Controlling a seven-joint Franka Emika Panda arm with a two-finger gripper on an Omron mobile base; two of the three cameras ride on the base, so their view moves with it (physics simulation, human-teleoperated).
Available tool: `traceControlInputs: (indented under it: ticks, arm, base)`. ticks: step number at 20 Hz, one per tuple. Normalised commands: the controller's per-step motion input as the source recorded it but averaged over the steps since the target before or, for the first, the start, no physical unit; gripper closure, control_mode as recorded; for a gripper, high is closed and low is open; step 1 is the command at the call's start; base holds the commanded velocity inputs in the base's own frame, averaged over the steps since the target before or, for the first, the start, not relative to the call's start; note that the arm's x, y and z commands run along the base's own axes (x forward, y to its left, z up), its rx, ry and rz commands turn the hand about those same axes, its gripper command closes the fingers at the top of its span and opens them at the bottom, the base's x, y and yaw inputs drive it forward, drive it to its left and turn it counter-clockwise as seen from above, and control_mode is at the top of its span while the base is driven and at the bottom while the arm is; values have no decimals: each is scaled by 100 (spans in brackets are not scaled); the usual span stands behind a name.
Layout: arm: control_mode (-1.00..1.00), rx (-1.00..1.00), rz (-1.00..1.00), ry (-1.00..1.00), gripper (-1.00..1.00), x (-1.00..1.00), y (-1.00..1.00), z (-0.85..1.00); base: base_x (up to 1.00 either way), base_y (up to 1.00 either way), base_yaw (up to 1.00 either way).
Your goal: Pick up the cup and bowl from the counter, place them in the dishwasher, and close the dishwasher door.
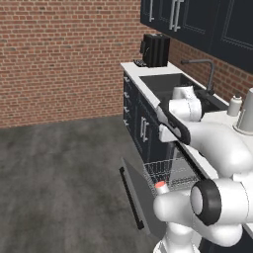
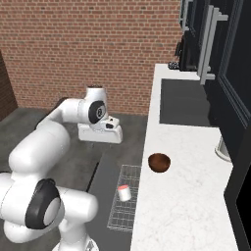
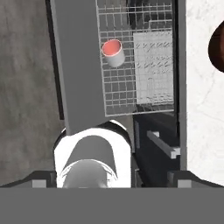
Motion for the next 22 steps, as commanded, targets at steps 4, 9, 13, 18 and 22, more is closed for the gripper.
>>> traceControlInputs:
  ticks: [4,9,13,18,22]
  arm:
    - [-100,-33,-23,2,-100,56,-52,-10]
    - [-100,-16,-15,0,-100,44,-54,-8]
    - [-100,2,-1,1,-100,15,-86,-36]
    - [-100,1,0,10,-100,24,-76,-29]
    - [-100,6,0,14,-100,31,-49,-11]
  base:
    - [0,0,0]
    - [0,0,0]
    - [0,0,0]
    - [0,0,0]
    - [0,0,0]
